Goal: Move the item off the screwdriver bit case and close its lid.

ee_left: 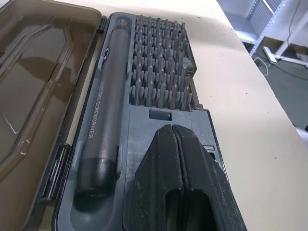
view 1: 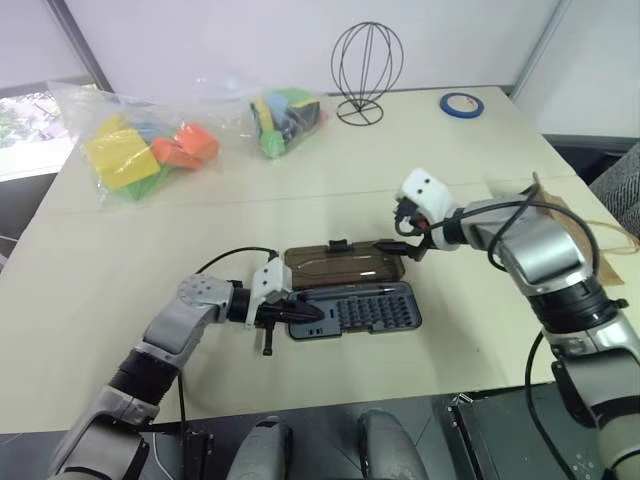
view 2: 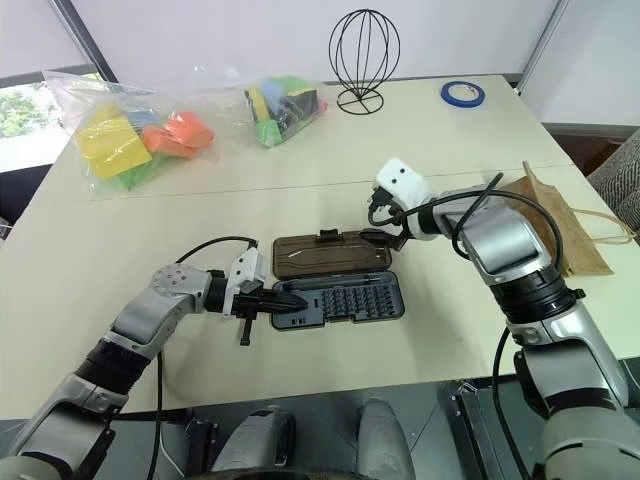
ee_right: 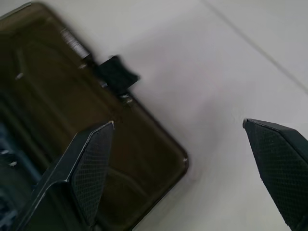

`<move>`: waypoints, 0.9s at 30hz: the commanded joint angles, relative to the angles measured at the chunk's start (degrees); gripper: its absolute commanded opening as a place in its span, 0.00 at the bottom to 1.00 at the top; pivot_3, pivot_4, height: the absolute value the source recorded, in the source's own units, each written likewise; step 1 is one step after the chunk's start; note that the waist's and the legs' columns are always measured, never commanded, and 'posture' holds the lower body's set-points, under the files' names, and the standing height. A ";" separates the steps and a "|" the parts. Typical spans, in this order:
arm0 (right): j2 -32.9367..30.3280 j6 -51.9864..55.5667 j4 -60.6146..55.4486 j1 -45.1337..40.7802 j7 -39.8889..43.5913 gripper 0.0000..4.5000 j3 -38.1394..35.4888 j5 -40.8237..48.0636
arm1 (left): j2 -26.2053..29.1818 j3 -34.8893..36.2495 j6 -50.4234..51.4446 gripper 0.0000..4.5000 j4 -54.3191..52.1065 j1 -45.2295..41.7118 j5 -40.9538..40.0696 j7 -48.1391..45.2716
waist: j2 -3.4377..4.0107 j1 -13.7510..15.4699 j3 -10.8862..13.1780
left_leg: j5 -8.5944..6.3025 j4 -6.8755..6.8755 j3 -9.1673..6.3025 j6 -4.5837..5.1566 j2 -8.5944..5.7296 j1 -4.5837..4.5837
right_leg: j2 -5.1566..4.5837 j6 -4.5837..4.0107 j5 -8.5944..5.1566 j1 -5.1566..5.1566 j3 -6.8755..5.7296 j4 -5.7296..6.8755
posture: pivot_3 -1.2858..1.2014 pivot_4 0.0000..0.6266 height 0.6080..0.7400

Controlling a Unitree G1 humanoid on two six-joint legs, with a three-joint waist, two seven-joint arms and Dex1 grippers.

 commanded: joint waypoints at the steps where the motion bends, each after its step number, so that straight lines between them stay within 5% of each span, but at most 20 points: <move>1: 1.16 -3.81 3.82 -3.45 2.29 0.99 0.10 -1.64 | 1.01 -0.95 0.91 0.00 2.90 1.48 3.77 0.82 | 0.00 -0.02 0.00 | 0.01 0.01 -0.02 -0.01 0.00 0.00 | 0.00 0.00 0.00 0.00 0.00 0.00 | 0.52 0.24 1.00; 19: 10.59 -23.29 35.57 -11.03 11.57 0.99 3.72 -12.35 | 1.74 0.74 1.53 0.00 -0.28 3.88 3.44 3.37 | 0.08 -0.14 -0.04 | 0.16 -0.01 -0.06 -0.28 0.01 0.04 | 0.00 0.00 0.00 0.00 0.00 0.01 | 0.52 0.24 1.00; 23: 11.17 -25.35 38.16 -11.48 13.47 0.72 4.29 -14.36 | 1.52 0.73 1.42 0.00 -0.52 4.11 3.47 3.81 | 0.10 -0.14 -0.08 | 0.16 -0.02 -0.07 -0.28 0.01 0.05 | 0.00 0.00 0.00 0.00 0.00 0.02 | 0.52 0.24 1.00; 27: 11.21 -26.93 38.93 -11.02 15.69 0.27 5.00 -16.12 | 1.30 0.69 0.90 0.00 -0.16 4.06 3.62 4.24 | 0.11 -0.12 -0.17 | 0.16 -0.01 -0.07 -0.28 0.01 0.09 | 0.00 0.00 0.00 0.05 -0.01 0.02 | 0.52 0.24 1.00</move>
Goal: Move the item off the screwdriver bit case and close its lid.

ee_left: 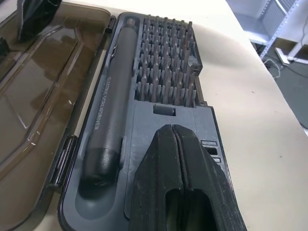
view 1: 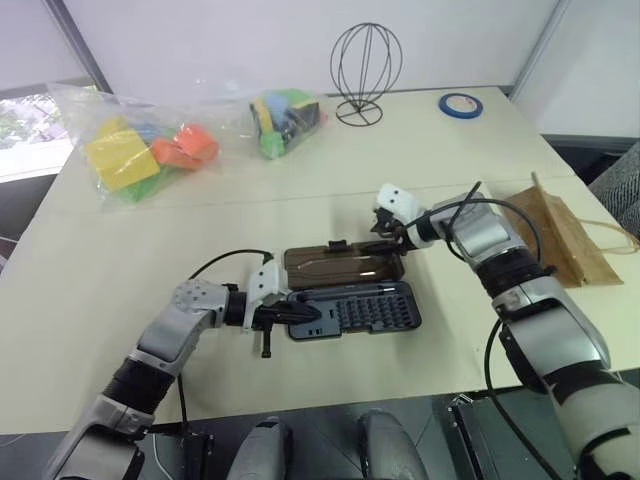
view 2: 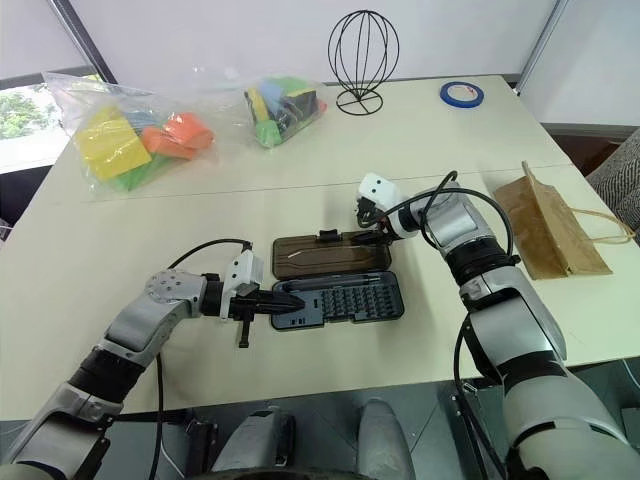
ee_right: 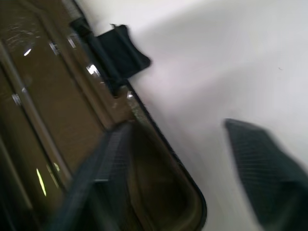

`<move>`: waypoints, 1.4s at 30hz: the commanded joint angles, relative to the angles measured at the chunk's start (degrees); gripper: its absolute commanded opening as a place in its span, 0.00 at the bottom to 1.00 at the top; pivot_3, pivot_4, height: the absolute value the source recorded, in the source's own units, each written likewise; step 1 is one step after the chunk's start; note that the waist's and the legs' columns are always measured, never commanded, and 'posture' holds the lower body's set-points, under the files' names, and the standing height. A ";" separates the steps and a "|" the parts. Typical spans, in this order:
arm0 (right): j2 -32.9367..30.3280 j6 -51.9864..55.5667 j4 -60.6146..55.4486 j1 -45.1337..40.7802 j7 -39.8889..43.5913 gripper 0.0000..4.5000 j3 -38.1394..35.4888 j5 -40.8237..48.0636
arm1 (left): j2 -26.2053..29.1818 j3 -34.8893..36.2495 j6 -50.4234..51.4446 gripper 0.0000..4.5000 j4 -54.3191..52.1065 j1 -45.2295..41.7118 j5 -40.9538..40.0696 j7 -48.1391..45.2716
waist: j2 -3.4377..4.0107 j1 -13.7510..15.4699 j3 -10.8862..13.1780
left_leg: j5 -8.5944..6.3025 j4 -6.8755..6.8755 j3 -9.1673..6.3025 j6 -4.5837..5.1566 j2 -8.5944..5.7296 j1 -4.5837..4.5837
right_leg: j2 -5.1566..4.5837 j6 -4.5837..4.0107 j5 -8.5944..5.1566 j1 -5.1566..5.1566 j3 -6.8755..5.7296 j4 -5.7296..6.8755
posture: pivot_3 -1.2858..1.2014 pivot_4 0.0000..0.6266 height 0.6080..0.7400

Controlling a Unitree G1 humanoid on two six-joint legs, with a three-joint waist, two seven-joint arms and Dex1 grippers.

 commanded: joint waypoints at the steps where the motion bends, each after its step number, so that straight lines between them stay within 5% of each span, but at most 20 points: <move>1: -0.02 -1.40 1.13 -0.12 1.55 0.14 1.12 -2.77 | 0.68 -0.58 0.91 0.00 2.47 1.32 3.54 1.42 | 0.00 -0.01 -0.04 | 0.00 0.00 0.01 0.00 0.00 0.09 | 0.00 0.00 0.00 0.08 0.00 0.00 | 0.52 0.24 1.00; 3: 0.07 -1.41 1.36 -0.09 2.31 0.01 0.91 -3.30 | 0.63 -0.55 0.83 0.00 2.51 1.32 3.63 1.47 | -0.03 0.05 -0.10 | -0.01 -0.08 0.01 0.02 0.00 0.53 | 0.01 0.00 0.00 0.55 -0.05 -0.08 | 0.52 0.24 1.00; 19: -0.38 -4.92 -0.88 3.65 6.19 0.01 1.75 -6.22 | -0.35 0.13 0.25 0.00 3.13 0.82 4.28 2.19 | 0.03 0.32 -0.22 | -0.24 -0.15 -0.07 0.42 0.03 1.01 | 0.04 -0.01 -0.01 1.08 -0.08 -0.23 | 0.52 0.24 1.00; 22: -0.26 -5.73 0.09 3.79 6.50 0.21 1.46 -6.51 | -0.33 0.13 0.38 0.00 2.87 0.94 4.33 2.24 | 0.04 0.34 -0.23 | -0.24 -0.15 -0.07 0.42 0.03 1.00 | 0.04 -0.01 -0.01 1.09 -0.08 -0.24 | 0.52 0.24 1.00; 26: 0.76 -5.94 3.02 2.46 3.92 0.65 1.03 -7.99 | -0.31 0.11 0.60 0.00 2.42 1.30 4.31 2.29 | 0.04 0.31 -0.29 | -0.24 -0.15 -0.07 0.42 0.03 1.01 | 0.04 -0.01 -0.01 1.09 -0.07 -0.25 | 0.52 0.24 1.00; 36: 1.77 -6.54 10.10 -0.22 5.56 0.65 0.55 -8.66 | -0.64 0.20 0.41 0.00 2.50 1.59 4.60 2.49 | 0.08 0.15 -0.41 | -0.26 -0.16 -0.08 0.44 0.04 1.09 | 0.04 -0.01 -0.01 1.17 -0.07 -0.25 | 0.52 0.24 1.00; 39: 1.92 -8.02 12.76 -0.94 6.03 0.47 0.99 -9.33 | -0.73 0.21 0.24 0.00 2.64 1.61 4.70 2.61 | 0.08 0.15 -0.42 | -0.26 -0.16 -0.08 0.44 0.04 1.12 | 0.05 -0.01 -0.01 1.21 -0.08 -0.26 | 0.52 0.24 1.00; 42: 2.11 -9.70 15.09 -1.41 6.57 0.14 1.42 -10.28 | -0.83 0.29 0.07 0.00 2.68 1.63 4.79 2.79 | 0.10 0.34 -0.44 | -0.27 -0.18 -0.09 0.46 0.03 1.26 | 0.04 -0.01 -0.01 1.34 -0.07 -0.28 | 0.52 0.24 1.00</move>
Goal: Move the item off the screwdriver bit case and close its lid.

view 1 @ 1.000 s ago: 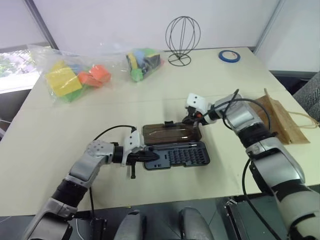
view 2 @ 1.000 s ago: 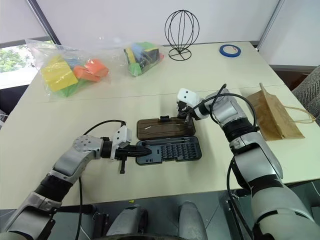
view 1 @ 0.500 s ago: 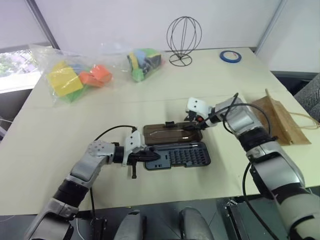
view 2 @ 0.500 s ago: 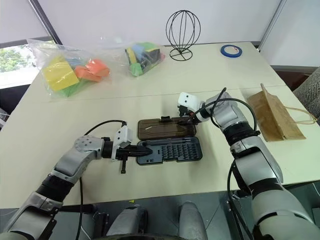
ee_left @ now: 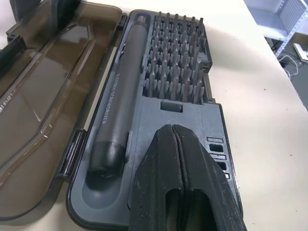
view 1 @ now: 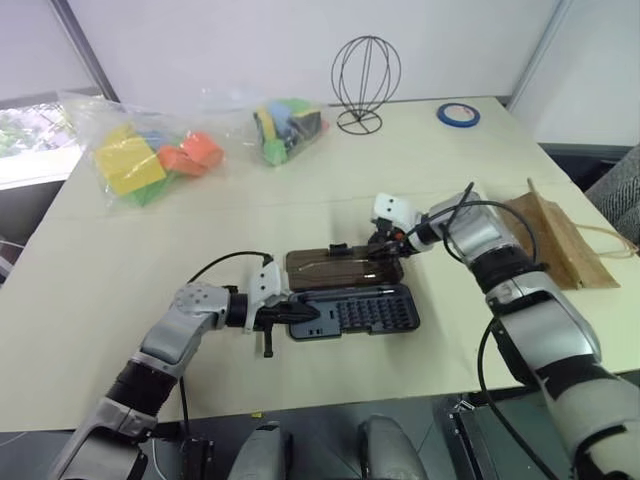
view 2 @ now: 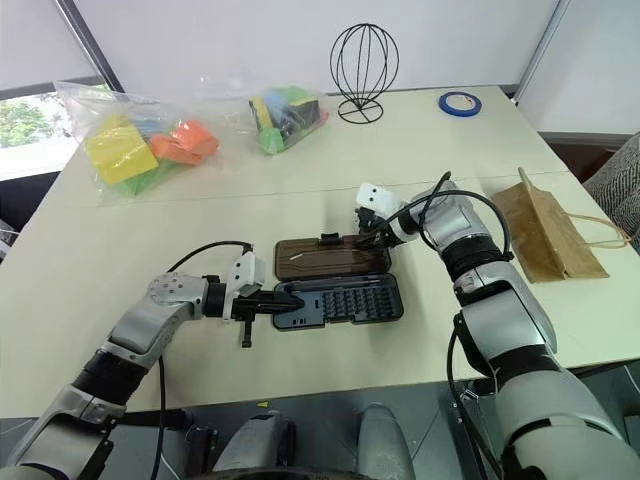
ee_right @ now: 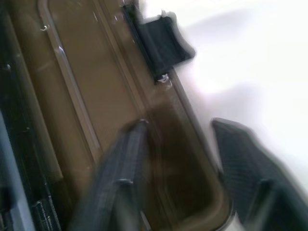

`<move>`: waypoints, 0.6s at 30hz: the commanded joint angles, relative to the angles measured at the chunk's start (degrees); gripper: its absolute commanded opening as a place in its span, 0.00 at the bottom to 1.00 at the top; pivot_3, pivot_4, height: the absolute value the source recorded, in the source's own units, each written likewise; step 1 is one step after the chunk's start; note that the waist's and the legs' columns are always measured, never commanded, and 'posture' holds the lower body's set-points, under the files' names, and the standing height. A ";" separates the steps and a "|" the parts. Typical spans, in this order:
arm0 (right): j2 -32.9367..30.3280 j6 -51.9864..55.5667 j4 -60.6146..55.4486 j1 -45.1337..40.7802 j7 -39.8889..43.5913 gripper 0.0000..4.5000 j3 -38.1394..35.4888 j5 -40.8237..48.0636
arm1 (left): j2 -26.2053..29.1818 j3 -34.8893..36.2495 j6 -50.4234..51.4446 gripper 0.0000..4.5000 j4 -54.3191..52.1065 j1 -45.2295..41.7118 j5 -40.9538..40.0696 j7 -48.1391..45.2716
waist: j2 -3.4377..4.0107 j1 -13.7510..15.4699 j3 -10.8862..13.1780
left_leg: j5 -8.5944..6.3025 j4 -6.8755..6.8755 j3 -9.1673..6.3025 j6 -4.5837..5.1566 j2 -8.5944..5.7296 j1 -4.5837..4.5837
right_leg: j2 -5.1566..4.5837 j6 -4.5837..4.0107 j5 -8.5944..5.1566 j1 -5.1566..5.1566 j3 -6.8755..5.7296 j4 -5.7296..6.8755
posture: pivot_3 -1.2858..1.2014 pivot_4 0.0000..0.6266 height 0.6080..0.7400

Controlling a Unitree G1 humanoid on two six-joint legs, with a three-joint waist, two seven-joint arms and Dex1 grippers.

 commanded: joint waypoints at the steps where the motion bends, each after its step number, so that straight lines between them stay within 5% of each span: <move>1: 0.26 -1.04 4.94 1.44 1.02 0.04 2.15 -3.00 | 0.46 -0.06 0.32 0.00 2.25 1.08 2.53 1.26 | -0.02 0.01 -0.02 | -0.02 -0.02 -0.01 0.03 0.00 0.01 | 0.00 0.00 0.00 0.00 0.00 0.00 | 0.52 0.24 1.00; 18: 0.10 -11.03 3.24 2.08 -2.23 0.01 3.40 -8.34 | 0.38 0.92 0.10 0.00 2.99 0.94 2.26 2.19 | -0.19 0.00 -0.28 | -0.10 -0.17 -0.09 0.15 0.01 0.47 | 0.01 0.00 -0.01 0.38 0.00 -0.12 | 0.52 0.24 1.00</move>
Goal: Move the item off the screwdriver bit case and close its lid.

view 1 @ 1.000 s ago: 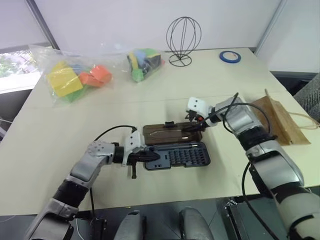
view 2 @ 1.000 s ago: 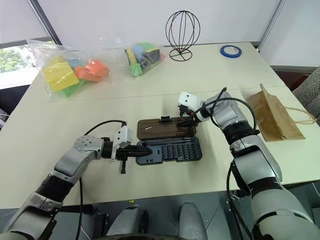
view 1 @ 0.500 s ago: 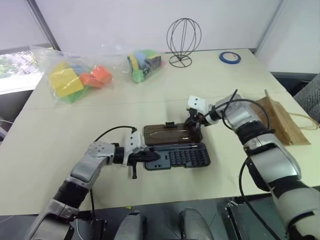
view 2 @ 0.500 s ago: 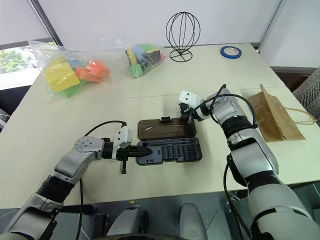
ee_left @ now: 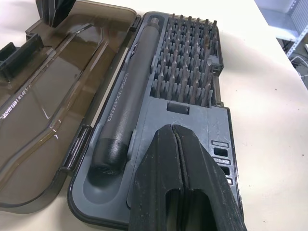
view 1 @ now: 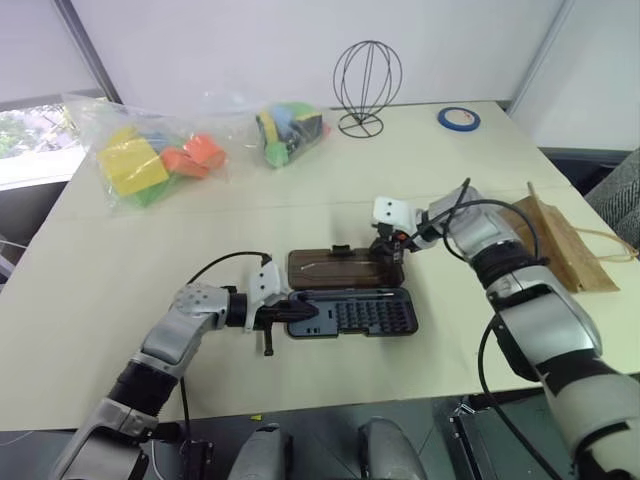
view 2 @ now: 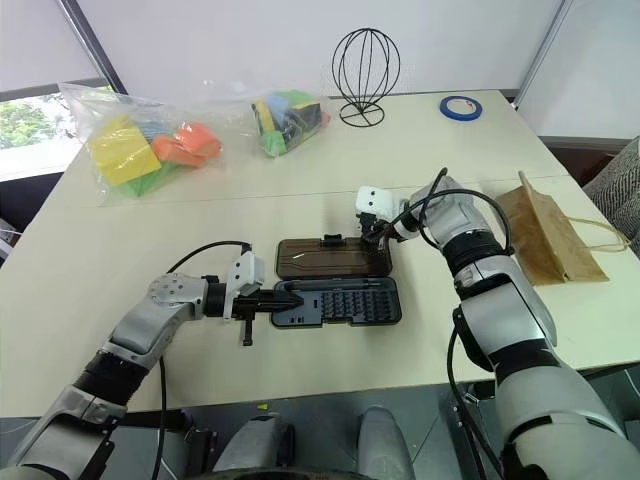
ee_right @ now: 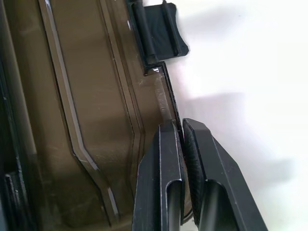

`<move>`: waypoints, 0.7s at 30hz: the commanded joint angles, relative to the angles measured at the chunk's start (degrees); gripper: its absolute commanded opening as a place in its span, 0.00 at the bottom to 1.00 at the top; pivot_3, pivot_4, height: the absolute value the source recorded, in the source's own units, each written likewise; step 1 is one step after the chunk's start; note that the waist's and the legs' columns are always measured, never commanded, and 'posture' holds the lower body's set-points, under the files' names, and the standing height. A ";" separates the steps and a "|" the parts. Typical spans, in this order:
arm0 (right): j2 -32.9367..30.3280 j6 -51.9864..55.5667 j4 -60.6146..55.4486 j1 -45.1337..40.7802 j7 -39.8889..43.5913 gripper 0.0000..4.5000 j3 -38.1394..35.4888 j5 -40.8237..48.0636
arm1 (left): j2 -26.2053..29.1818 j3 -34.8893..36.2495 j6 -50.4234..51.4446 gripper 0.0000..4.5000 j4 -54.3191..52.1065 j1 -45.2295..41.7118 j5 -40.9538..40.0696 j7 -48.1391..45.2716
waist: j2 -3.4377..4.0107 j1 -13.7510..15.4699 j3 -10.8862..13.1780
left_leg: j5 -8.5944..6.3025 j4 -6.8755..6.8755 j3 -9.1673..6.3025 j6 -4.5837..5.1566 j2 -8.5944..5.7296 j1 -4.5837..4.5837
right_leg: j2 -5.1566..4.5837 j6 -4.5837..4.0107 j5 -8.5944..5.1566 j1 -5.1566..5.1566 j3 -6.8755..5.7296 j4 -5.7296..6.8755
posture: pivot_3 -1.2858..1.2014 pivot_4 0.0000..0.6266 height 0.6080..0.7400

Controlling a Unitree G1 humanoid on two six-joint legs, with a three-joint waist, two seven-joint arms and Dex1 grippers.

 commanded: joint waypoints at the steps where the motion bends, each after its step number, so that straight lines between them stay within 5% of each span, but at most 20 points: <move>1: -0.40 -3.83 -1.18 3.16 -5.21 0.01 2.43 -4.21 | 0.56 0.94 1.27 0.00 1.79 0.98 1.61 1.37 | -0.01 -0.08 -0.01 | 0.00 0.00 0.00 0.00 0.00 0.01 | 0.00 0.00 0.00 0.00 0.01 0.00 | 0.52 0.24 1.00; 21: -10.55 4.77 -58.89 23.41 -12.33 0.01 -4.44 -7.71 | 0.11 5.92 1.94 0.00 4.65 0.54 0.65 3.78 | 0.19 -0.09 0.11 | 0.01 0.06 0.06 -0.01 0.01 -0.63 | 0.02 0.00 0.00 -0.63 0.09 0.03 | 0.52 0.24 1.00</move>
